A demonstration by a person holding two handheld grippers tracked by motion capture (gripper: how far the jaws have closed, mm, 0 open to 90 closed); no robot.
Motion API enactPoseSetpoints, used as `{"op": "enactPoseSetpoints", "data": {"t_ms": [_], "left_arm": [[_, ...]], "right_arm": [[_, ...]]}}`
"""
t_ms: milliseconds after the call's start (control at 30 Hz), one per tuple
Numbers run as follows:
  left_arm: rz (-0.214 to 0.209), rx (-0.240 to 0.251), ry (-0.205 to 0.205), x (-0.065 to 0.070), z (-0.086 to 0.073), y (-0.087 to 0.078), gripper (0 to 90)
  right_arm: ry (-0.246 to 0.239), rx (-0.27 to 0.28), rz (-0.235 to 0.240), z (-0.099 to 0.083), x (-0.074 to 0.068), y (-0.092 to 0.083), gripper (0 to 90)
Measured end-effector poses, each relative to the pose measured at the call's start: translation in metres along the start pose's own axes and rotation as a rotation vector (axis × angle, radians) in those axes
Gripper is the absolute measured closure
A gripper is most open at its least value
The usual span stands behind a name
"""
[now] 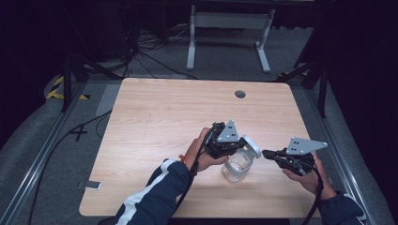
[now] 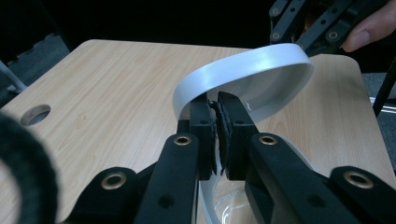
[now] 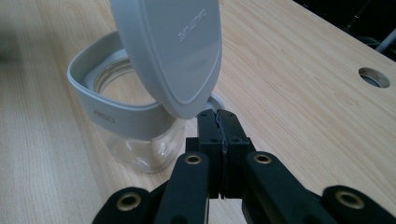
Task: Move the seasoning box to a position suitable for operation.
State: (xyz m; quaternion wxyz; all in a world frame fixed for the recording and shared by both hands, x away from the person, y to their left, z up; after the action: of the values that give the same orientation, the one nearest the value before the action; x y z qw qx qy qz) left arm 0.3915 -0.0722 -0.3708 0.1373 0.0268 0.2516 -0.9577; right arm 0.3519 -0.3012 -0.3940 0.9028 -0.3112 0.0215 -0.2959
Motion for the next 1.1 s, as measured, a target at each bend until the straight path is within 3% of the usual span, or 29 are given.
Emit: {"op": "enactPoseSetpoints", "data": {"t_ms": [267, 367, 400, 633, 733, 800, 900, 1100], "left_arm": [[-0.007, -0.003, 0.009, -0.007, 0.009, 0.01, 85.0], [-0.007, -0.004, -0.018, -0.008, 0.01, 0.014, 84.8], [0.002, -0.015, 0.004, -0.007, 0.011, 0.015, 84.9], [0.007, -0.008, -0.003, -0.006, 0.009, 0.009, 84.3], [0.019, -0.01, 0.005, -0.006, 0.003, 0.0, 83.7], [0.029, -0.007, -0.016, -0.009, -0.004, -0.009, 83.0], [0.058, -0.039, 0.001, -0.012, -0.014, -0.021, 82.4], [0.098, -0.057, -0.012, -0.018, -0.037, -0.041, 80.8]], "right_arm": [[0.013, -0.019, -0.009, -0.008, 0.004, -0.002, 89.9], [0.021, -0.016, -0.009, -0.009, 0.005, -0.004, 89.9], [0.021, -0.016, -0.008, -0.009, 0.005, -0.005, 89.9], [0.019, -0.012, -0.011, -0.009, 0.005, -0.007, 89.9], [0.02, -0.008, -0.013, -0.008, 0.006, -0.007, 89.9], [0.023, -0.007, -0.013, -0.008, 0.006, -0.006, 89.9], [0.023, -0.002, -0.015, -0.007, 0.007, -0.006, 89.9], [0.022, -0.002, -0.016, -0.005, 0.008, -0.004, 89.9]]}}
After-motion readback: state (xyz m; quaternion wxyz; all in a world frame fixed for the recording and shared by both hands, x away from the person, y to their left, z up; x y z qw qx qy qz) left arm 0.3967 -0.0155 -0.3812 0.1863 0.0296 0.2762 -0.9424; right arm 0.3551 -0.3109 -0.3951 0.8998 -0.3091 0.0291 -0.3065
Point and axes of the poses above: each handheld gripper's, and its own axes: y roughly forward along the jaws, z roughly out of its top, x roughly to its right, the point moved 3 cm from there along y, roughly forward along the jaws
